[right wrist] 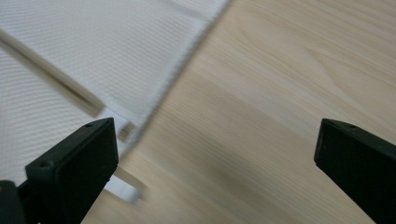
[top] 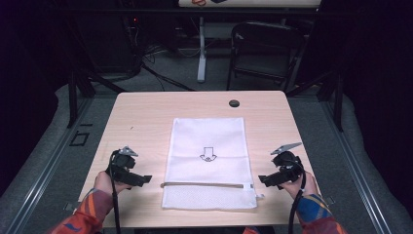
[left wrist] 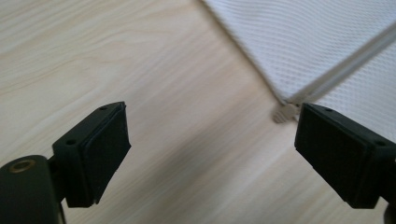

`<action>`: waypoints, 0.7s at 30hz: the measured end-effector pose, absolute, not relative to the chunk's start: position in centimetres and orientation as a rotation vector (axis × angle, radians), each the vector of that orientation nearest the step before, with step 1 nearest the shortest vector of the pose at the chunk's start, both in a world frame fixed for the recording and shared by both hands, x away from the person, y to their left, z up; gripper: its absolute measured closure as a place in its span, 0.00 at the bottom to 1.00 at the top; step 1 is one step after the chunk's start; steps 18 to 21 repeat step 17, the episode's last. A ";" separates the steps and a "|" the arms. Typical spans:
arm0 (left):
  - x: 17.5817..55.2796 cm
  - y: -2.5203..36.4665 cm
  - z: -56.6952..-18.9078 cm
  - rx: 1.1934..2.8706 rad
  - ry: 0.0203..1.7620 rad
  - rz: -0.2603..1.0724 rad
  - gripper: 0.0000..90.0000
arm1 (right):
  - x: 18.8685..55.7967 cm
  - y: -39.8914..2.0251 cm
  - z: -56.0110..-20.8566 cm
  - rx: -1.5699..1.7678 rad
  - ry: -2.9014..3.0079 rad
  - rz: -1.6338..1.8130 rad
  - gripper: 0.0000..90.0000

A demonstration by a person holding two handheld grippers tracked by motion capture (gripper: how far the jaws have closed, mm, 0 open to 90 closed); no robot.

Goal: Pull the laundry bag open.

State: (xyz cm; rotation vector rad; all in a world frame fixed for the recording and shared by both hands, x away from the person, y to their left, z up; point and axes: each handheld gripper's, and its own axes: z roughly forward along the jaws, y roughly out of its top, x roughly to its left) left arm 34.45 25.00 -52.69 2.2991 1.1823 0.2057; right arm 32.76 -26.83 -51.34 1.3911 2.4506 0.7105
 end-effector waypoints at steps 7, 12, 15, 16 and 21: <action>35.1 26.7 -53.2 2.241 1.281 0.228 0.09 | 33.3 -29.4 -52.2 1.480 2.394 0.706 0.00; 35.4 26.6 -53.6 2.268 1.275 0.225 0.08 | 33.6 -29.3 -52.7 1.474 2.418 0.698 0.00; 35.5 26.5 -53.8 2.275 1.271 0.229 0.08 | 33.7 -29.3 -52.7 1.464 2.418 0.693 0.00; 35.6 26.5 -53.9 2.280 1.277 0.221 0.08 | 33.7 -29.3 -52.8 1.467 2.416 0.680 0.00; 35.6 26.5 -54.0 2.286 1.274 0.221 0.08 | 33.7 -29.3 -52.8 1.469 2.413 0.678 0.00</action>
